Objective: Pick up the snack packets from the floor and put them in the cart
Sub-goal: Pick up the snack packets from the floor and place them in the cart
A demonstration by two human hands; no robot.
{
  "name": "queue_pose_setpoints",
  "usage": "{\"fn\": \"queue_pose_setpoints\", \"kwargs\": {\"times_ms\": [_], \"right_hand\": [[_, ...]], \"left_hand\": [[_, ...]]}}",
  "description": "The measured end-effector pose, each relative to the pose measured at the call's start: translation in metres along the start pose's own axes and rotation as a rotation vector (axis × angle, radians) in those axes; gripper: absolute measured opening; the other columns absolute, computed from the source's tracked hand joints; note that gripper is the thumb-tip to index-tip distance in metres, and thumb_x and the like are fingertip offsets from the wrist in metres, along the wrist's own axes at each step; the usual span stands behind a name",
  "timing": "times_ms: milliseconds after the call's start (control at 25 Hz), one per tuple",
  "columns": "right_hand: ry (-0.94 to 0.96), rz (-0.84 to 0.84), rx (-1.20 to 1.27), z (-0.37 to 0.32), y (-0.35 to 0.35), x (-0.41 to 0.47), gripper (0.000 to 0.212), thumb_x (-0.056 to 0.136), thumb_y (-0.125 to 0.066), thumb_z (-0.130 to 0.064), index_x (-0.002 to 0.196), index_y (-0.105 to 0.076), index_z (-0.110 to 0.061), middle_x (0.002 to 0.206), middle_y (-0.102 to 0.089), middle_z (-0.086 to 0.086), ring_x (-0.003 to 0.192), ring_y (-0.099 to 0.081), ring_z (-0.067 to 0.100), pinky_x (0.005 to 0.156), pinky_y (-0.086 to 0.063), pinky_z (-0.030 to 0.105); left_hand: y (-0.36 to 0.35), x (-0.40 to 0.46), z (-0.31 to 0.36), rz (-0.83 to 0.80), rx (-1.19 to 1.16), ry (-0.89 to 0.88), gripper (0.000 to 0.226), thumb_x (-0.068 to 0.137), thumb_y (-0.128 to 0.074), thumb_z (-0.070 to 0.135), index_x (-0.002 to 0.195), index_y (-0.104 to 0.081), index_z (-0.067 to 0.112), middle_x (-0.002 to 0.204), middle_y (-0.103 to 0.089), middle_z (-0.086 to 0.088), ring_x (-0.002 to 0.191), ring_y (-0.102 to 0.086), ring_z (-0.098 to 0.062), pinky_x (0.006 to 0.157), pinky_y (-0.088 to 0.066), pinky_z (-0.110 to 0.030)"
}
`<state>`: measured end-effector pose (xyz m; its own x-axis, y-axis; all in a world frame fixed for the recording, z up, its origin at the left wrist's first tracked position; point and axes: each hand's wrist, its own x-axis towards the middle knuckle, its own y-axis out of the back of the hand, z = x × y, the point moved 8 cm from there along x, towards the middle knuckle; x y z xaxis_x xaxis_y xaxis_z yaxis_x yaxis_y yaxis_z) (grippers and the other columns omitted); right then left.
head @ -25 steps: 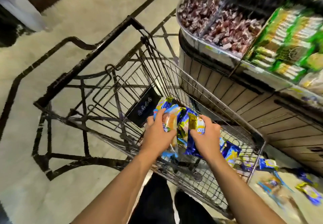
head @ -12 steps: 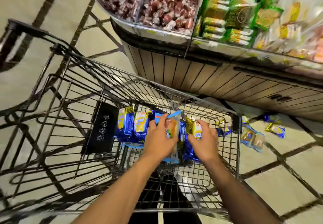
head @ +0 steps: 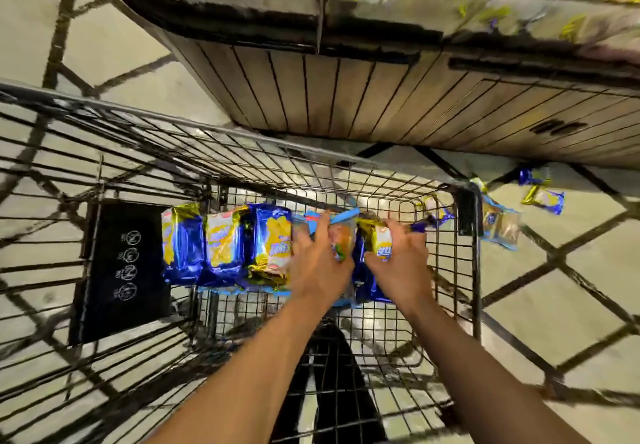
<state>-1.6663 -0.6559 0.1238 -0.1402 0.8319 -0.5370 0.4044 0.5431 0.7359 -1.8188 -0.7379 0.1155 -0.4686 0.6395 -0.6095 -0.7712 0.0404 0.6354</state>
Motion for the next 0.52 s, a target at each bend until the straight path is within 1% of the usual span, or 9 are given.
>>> {"fn": "queue_pose_setpoints", "kwargs": {"times_ms": [120,200,240,320,400,520], "right_hand": [[-0.002,0.038,-0.011,0.008,-0.012,0.01,0.076,0.081,-0.073,-0.038,0.147,-0.036,-0.029,0.128,-0.043,0.013,0.122,-0.039,0.027,0.093,-0.036,0.029],[-0.009,0.049,0.001,0.012,-0.019,0.015,0.078,0.083,-0.071,-0.044,0.15,-0.032,-0.029,0.131,-0.043,0.014,0.125,-0.034,0.027,0.088,-0.03,0.026],[-0.018,0.046,0.013,0.015,-0.021,0.017,0.08,0.085,-0.069,-0.046,0.151,-0.029,-0.029,0.133,-0.042,0.014,0.128,-0.032,0.027,0.09,-0.029,0.027],[-0.036,0.037,0.027,0.021,-0.022,0.021,0.082,0.085,-0.067,-0.049,0.153,-0.025,-0.032,0.138,-0.04,0.016,0.133,-0.029,0.031,0.1,-0.03,0.033],[-0.046,0.017,0.035,0.026,-0.022,0.023,0.084,0.084,-0.066,-0.051,0.154,-0.023,-0.036,0.138,-0.041,0.016,0.134,-0.03,0.033,0.107,-0.03,0.039],[-0.027,-0.015,0.023,0.026,-0.022,0.017,0.087,0.082,-0.068,-0.048,0.153,-0.019,-0.038,0.133,-0.043,0.014,0.13,-0.034,0.031,0.104,-0.033,0.039]], "left_hand": [[-0.016,0.009,-0.001,0.052,0.089,0.008,0.093,0.083,-0.066,0.049,0.156,-0.01,0.031,0.151,-0.023,-0.017,0.135,-0.031,-0.039,0.107,-0.035,-0.049],[-0.022,0.01,0.0,0.063,0.149,0.039,0.093,0.086,-0.061,0.054,0.157,-0.005,0.03,0.154,-0.018,-0.016,0.136,-0.027,-0.037,0.109,-0.03,-0.048],[-0.025,0.01,0.002,0.066,0.162,0.047,0.092,0.087,-0.057,0.057,0.157,-0.002,0.03,0.156,-0.016,-0.015,0.137,-0.025,-0.037,0.109,-0.028,-0.048],[-0.027,0.01,0.005,0.072,0.157,0.047,0.093,0.088,-0.053,0.061,0.157,0.001,0.031,0.158,-0.014,-0.013,0.138,-0.023,-0.036,0.11,-0.026,-0.05],[-0.027,0.009,0.005,0.064,0.12,0.03,0.096,0.086,-0.056,0.061,0.157,0.002,0.03,0.16,-0.014,-0.01,0.139,-0.023,-0.034,0.111,-0.024,-0.05],[-0.022,0.004,0.002,0.057,0.064,0.006,0.097,0.086,-0.064,0.05,0.156,-0.001,0.027,0.16,-0.017,-0.008,0.142,-0.021,-0.032,0.113,-0.024,-0.049]]}}
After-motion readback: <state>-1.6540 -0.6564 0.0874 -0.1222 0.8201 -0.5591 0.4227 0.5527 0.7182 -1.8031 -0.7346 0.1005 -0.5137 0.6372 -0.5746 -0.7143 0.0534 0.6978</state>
